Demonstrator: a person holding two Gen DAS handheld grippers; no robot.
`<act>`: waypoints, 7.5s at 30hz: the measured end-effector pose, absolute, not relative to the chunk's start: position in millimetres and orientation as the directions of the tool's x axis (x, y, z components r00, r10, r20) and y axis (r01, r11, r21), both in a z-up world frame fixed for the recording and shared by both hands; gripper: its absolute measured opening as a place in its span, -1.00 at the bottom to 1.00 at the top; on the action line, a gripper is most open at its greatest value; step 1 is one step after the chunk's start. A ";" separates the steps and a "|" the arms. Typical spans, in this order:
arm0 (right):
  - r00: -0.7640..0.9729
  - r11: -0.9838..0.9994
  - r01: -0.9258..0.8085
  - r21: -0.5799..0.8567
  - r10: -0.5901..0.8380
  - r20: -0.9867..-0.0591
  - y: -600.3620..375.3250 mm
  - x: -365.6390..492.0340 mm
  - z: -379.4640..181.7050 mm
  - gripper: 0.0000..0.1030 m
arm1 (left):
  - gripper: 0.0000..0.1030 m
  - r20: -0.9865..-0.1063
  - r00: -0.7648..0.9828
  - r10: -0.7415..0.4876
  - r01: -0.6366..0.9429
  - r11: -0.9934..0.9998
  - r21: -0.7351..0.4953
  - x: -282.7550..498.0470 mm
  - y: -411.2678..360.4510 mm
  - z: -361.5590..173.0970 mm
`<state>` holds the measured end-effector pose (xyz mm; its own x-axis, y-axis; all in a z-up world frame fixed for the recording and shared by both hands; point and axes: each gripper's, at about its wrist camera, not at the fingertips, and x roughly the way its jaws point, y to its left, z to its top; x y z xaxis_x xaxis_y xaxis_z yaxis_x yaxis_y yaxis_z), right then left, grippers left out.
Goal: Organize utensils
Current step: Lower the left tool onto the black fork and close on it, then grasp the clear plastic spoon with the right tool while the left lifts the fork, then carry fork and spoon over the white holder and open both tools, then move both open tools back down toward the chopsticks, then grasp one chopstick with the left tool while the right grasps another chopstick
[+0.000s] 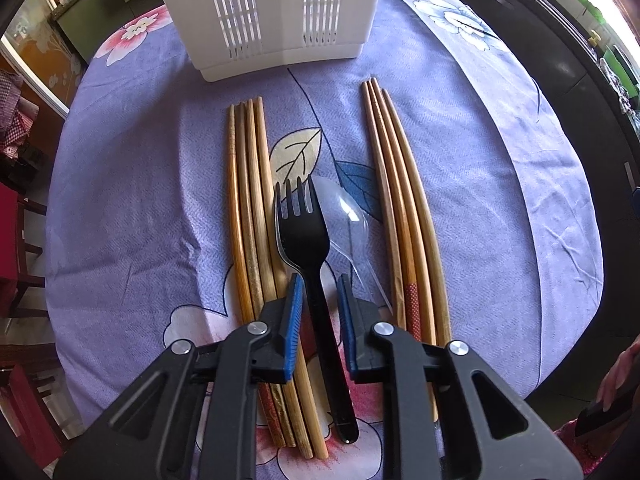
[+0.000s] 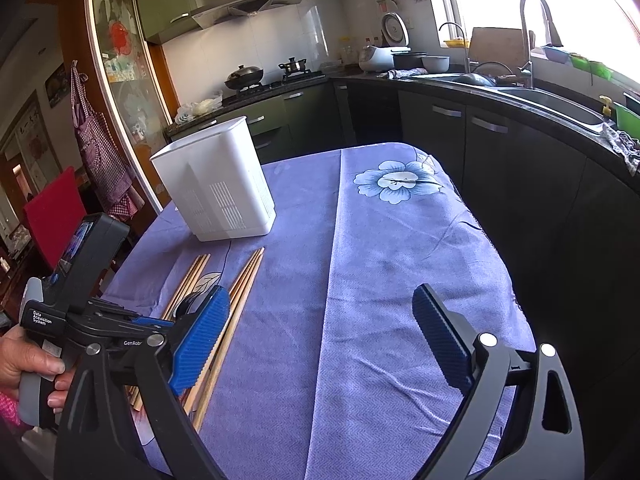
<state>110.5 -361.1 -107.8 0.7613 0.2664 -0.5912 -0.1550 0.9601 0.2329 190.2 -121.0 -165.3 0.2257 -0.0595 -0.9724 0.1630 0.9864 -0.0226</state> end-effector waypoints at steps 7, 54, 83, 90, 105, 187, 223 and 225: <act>0.751 0.963 -0.189 0.194 0.269 -0.603 -348.3 114.5 -103.1 0.65 | -0.83 -0.953 0.289 -0.089 0.159 0.986 -0.043 187.1 -121.5 -153.2; 0.248 0.858 -0.502 0.111 0.266 -0.932 -139.4 182.5 -175.3 -0.81 | -0.83 -0.826 0.538 -0.164 0.162 0.983 -0.090 146.8 -52.0 -67.2; 0.740 0.824 -0.458 0.334 0.561 -0.370 -233.8 218.4 65.5 -0.82 | -0.83 -0.527 0.821 -0.220 0.180 0.975 -0.128 232.0 -44.3 70.3; 0.859 0.897 -0.372 0.238 0.430 -0.279 -227.3 274.7 92.5 -0.82 | -0.83 -0.377 0.911 -0.164 0.132 0.985 -0.110 288.0 -50.6 63.1; 0.857 0.939 -0.319 0.125 0.343 -0.384 -194.3 334.4 1.3 -0.82 | -0.83 -0.475 0.870 -0.132 0.123 0.991 -0.050 327.5 -61.1 -14.2; 0.360 0.916 -0.355 0.186 0.317 -0.877 -242.8 243.0 -162.5 -0.36 | -0.84 -0.954 0.296 -0.056 0.154 0.988 -0.010 241.9 -46.1 -166.8; 0.258 0.921 -0.364 0.139 0.243 -0.935 -198.6 250.1 -181.3 -0.64 | -0.83 -0.951 0.302 -0.063 0.196 0.981 -0.003 238.3 -49.2 -164.9; 0.269 0.920 -0.375 0.114 0.226 -0.936 -193.7 250.8 -181.2 -0.64 | -0.83 -0.952 0.301 -0.059 0.198 0.980 0.002 238.4 -50.1 -165.0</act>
<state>250.8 -193.7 -181.2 0.2694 0.2256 -0.9362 -0.3746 0.9202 0.1139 238.4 -50.1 -165.0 0.3010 -0.0590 -0.9518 0.1985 0.9801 0.0020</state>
